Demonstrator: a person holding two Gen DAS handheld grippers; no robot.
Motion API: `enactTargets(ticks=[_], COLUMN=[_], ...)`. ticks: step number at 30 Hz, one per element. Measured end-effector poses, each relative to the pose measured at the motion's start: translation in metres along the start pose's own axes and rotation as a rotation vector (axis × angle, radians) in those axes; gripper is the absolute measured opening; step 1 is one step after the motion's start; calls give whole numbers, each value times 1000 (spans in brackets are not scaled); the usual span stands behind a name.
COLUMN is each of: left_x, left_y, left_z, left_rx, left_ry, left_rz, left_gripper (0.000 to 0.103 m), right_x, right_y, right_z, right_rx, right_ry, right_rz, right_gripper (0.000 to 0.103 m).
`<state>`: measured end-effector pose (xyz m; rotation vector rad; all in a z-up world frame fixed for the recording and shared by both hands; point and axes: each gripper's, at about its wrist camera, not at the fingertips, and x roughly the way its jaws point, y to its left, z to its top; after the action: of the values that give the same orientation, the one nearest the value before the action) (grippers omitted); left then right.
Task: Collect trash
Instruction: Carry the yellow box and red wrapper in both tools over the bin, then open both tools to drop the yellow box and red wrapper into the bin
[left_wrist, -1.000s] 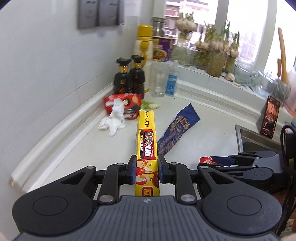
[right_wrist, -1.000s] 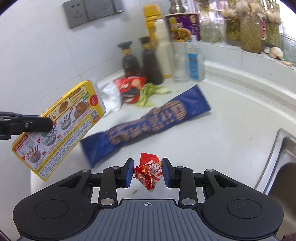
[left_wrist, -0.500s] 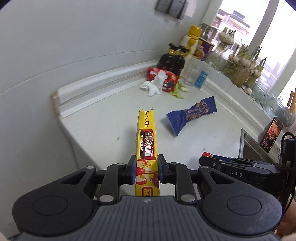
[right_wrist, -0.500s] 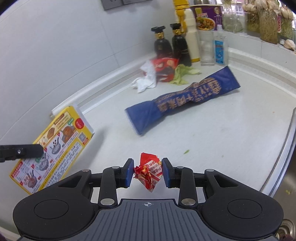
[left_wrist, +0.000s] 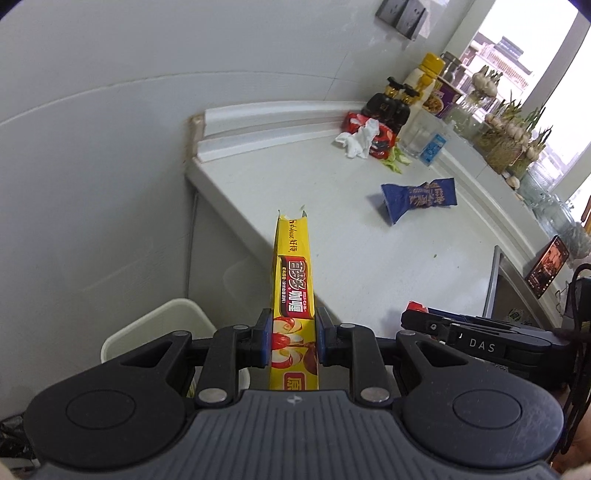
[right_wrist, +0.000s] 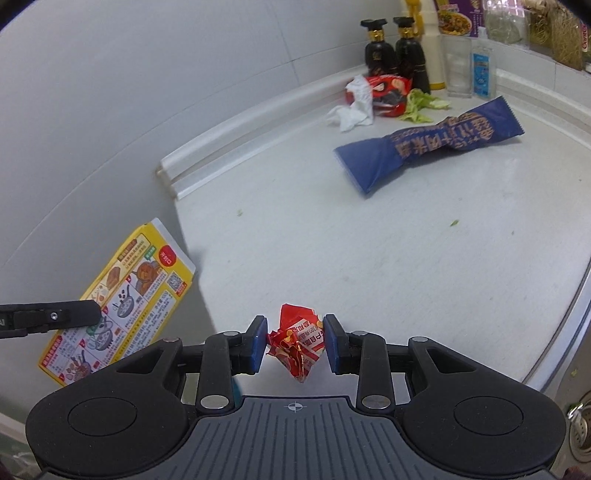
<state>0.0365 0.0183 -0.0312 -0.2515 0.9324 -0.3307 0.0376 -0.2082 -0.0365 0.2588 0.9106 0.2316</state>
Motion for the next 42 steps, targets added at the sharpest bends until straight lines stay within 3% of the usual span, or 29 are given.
enactTargets(ticks=[10, 19, 30, 40, 42], left_x=[-6, 7, 59, 118, 124], left_y=[31, 73, 128, 151, 150], left_z=[-29, -59, -98, -76, -73], left_rx=[-79, -177, -266, -234, -209], left_ry=[28, 81, 186, 200, 195], left_rz=[2, 43, 121, 163, 170], left_gripper=[20, 20, 20, 21, 21], right_x=[6, 40, 129, 215, 224], right_y=[48, 83, 103, 98, 101], right_z=[-27, -53, -82, -77, -75], right_rx=[-65, -131, -123, -50, -83], right_ry=[79, 184, 283, 294, 279], right_rz=[59, 116, 171, 127, 109], right_gripper=[31, 31, 31, 33, 35])
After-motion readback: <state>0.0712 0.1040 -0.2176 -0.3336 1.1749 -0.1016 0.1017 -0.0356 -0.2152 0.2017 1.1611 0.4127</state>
